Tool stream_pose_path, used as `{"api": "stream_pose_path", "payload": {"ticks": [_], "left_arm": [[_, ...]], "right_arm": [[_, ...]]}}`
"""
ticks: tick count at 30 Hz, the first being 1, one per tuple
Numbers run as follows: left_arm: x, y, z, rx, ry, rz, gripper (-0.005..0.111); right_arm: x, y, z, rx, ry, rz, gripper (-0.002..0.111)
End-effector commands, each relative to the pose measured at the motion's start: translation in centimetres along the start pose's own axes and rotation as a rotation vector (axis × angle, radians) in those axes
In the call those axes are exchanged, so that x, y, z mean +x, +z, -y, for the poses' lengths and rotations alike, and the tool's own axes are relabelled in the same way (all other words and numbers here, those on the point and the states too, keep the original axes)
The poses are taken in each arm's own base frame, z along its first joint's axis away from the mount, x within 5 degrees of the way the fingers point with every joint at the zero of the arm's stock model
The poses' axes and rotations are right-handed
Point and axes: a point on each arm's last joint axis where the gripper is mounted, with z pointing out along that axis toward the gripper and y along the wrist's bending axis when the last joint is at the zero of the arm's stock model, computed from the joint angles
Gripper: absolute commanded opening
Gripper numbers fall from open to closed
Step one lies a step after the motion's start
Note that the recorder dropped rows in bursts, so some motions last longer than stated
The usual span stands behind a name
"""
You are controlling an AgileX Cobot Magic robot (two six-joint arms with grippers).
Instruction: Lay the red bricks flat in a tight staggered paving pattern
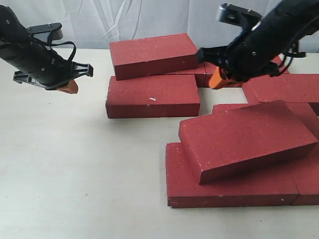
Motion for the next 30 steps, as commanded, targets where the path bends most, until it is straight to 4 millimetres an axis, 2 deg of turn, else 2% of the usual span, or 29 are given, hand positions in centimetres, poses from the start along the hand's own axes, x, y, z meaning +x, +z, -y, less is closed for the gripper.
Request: {"api": "stream_pose_path", "payload": {"ticks": [1,5,12,15,20,25,30], "left_arm": [[0.2,0.1,0.1,-0.002,-0.001,-0.001,0.0],[0.2,0.2,0.1,0.001,-0.008,0.001,0.0],[-1.3,-0.3,0.3,-0.004,-0.008,0.049,0.0],[-2.3,0.4,0.3,-0.02,-0.001,0.02,0.0],[-3.1,3.3,0.1,-0.023,-0.004,-0.052,0.0],[-3.3,5.8,0.0,-0.002,-0.06,-0.084,0.0],[-2.9,8.4,1.6,0.007,-0.021,-0.1,0.0]], "right_arm": [[1.0,-2.6,3.4,0.042,0.074,0.049,-0.001],[2.6,-4.6,4.9,0.083,0.102,0.069,-0.001],[3.4,-7.4,3.8,0.097,0.055,0.145,-0.001],[3.9,-8.3,3.5,0.101,0.036,0.144,-0.001],[3.9,-9.2,3.1,0.102,0.026,0.185,-0.001],[3.6,-9.3,3.2,0.104,0.029,0.223,-0.001],[3.6,-9.3,3.1,0.102,0.031,0.226,-0.001]]}}
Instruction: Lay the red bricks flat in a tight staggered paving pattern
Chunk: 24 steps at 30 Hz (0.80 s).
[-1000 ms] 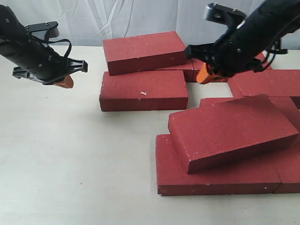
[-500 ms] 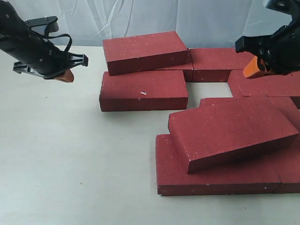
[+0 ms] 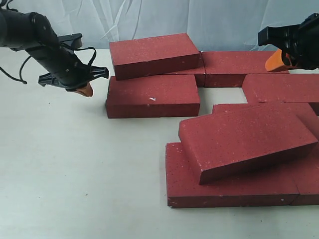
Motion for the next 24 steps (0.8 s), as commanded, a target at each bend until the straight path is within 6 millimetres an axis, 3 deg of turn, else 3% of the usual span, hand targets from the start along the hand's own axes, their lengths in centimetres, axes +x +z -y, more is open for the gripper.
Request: {"api": "stream_pose_path", "payload": {"ticks": [1,5,12,24], "left_arm": [[0.2,1.6,2.0,0.021,0.026,0.01,0.0],[0.3,3.0,3.7,0.063,0.008,0.027,0.0],[-0.2,2.8,7.4,0.155,0.017,0.119,0.0],[0.9,4.9,9.0,0.202,-0.024,0.107,0.0]], "right_arm": [[0.0,-0.2,0.1,0.005,-0.004,0.017,-0.001],[-0.1,-0.2,0.1,0.006,-0.008,0.019,-0.001],[-0.1,-0.2,0.2,0.014,-0.018,0.02,-0.001],[-0.1,-0.2,0.2,0.014,-0.018,0.02,-0.001]]}}
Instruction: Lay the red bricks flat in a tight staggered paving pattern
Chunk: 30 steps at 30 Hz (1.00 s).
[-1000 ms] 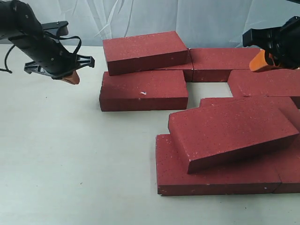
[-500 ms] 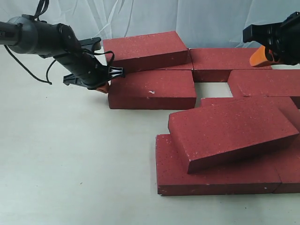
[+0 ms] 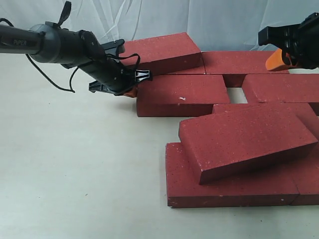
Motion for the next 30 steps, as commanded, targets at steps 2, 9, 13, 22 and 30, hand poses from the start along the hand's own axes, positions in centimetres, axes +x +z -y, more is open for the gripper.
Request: {"api": "stream_pose_path", "payload": {"ticks": [2,9,13,22,30], "left_arm": [[0.4,1.0,1.2,0.057,-0.026,0.017,0.0],[0.5,1.3,2.4,0.092,-0.007,0.024,0.0],[0.3,1.2,3.5,0.114,-0.005,0.04,0.0],[0.3,1.1,5.3,0.146,0.005,0.061,0.0],[0.5,1.1,5.4,0.158,-0.005,0.032,0.0]], "right_arm": [[0.0,-0.2,0.2,0.011,-0.013,0.013,-0.001],[0.0,-0.2,0.2,0.011,-0.013,0.013,-0.001],[0.0,-0.2,0.2,0.011,-0.013,0.013,-0.001],[0.0,-0.2,0.2,0.012,-0.013,0.011,-0.001],[0.0,-0.2,0.2,0.009,-0.011,0.009,-0.001]]}}
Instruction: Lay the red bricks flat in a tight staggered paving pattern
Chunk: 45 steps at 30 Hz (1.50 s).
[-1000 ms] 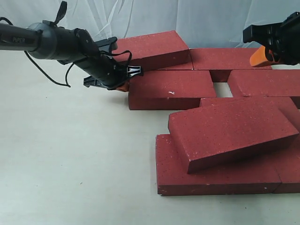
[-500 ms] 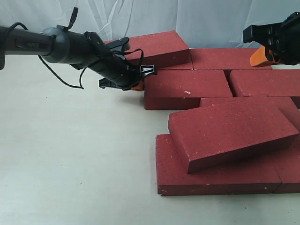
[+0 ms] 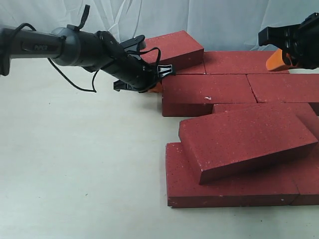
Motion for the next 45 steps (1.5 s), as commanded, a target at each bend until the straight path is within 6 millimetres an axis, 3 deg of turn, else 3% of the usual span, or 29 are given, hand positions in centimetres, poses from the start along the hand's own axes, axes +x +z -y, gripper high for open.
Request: {"api": "stream_pose_path", "payload": {"ticks": [1,7,14,19,28,38,45], "left_arm": [[0.3,0.0,0.7,0.022,-0.001,-0.026,0.0],[-0.8,-2.1,1.3,0.048,0.053,-0.1,0.0],[-2.8,-8.9,1.2,0.021,0.168,-0.153,0.0],[-2.2,-13.1,1.8,-0.071,0.321,-0.277,0.0],[-0.8,-19.6,3.7,-0.062,0.371,-0.289,0.0],[2.3,-22.8,3.3,-0.067,0.374,-0.249,0.0],[4.1,-22.8,2.0,-0.098,0.426,-0.246,0.0]], "right_arm": [[0.0,-0.2,0.1,0.007,-0.007,0.01,-0.001],[0.0,-0.2,0.2,0.008,-0.02,0.012,-0.001],[0.0,-0.2,0.2,0.008,-0.02,0.012,-0.001],[0.1,-0.2,0.1,0.007,-0.02,0.005,-0.001],[1.2,0.4,0.4,0.01,-0.018,-0.064,-0.001],[1.8,1.0,1.8,0.138,-0.124,-0.07,-0.001],[3.1,2.1,3.6,0.281,-0.032,-0.063,-0.001]]}}
